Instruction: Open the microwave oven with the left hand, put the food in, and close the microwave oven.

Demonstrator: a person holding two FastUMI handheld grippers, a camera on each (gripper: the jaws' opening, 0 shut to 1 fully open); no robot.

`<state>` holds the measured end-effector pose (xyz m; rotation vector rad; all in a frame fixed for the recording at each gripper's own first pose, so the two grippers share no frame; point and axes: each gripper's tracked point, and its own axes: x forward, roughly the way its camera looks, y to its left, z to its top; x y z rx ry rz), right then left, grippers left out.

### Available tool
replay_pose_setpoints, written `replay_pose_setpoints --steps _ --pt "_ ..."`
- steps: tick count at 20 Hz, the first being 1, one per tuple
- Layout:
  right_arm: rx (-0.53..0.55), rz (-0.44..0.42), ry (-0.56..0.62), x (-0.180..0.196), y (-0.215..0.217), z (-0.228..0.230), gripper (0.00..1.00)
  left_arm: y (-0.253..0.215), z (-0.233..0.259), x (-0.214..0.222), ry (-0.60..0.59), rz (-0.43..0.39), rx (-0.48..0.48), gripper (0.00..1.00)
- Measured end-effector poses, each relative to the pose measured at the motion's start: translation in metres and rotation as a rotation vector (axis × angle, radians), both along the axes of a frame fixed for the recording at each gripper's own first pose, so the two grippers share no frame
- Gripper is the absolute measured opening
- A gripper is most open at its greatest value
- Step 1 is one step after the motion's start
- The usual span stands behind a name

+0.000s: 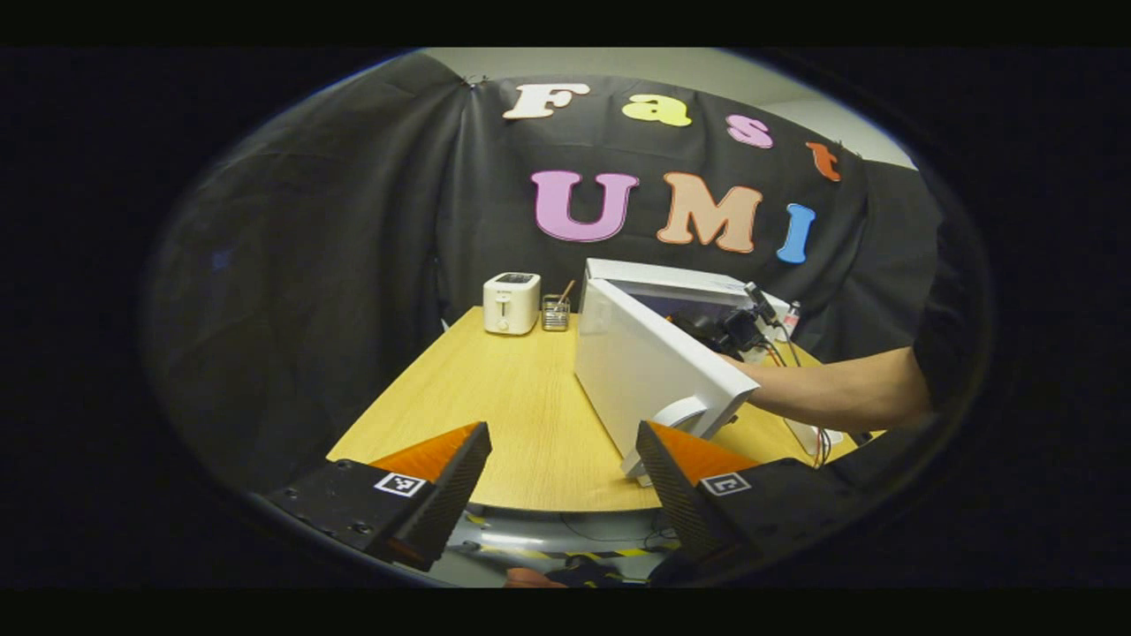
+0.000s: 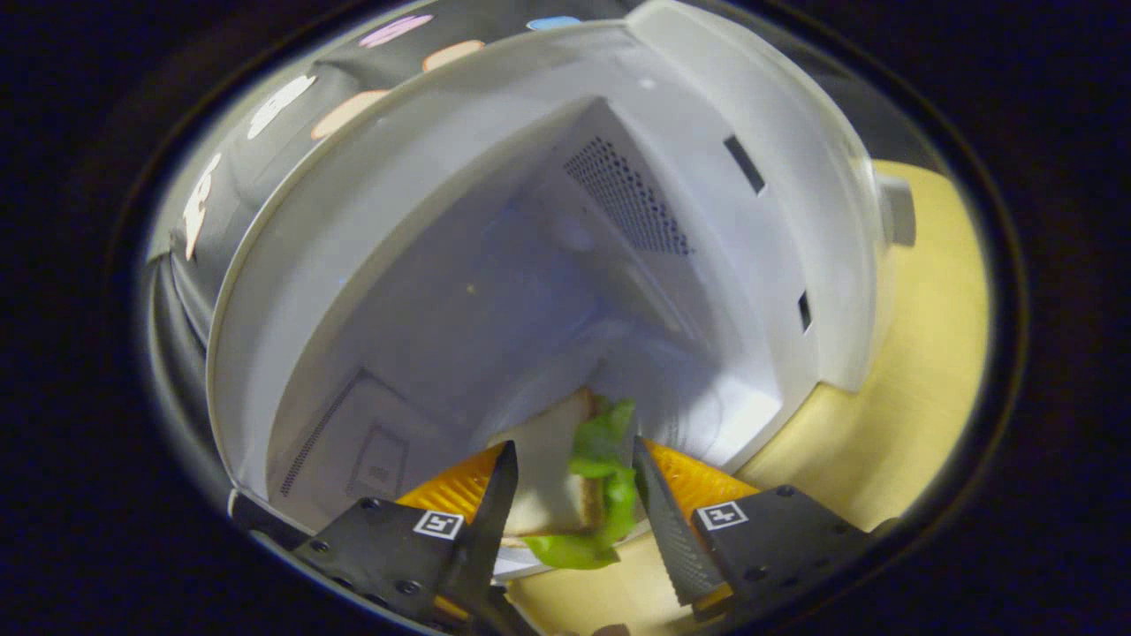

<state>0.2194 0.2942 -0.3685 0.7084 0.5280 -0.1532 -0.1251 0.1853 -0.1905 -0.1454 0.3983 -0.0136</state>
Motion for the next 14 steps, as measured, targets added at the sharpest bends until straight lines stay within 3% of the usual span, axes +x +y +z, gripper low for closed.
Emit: replay_pose_setpoints --steps 2,4,14 --pt "-0.066 0.001 0.004 -0.001 -0.009 0.002 0.75 -0.001 0.001 0.0 -0.003 0.001 -0.002 0.97" --pt "-0.153 0.0 -0.046 0.0 -0.023 0.016 0.82 -0.001 0.002 0.0 -0.005 -0.002 0.006 0.97" --pt "-0.368 0.293 -0.193 -0.057 -0.02 0.067 0.82 -0.001 -0.015 0.003 0.004 -0.048 0.05 0.94"
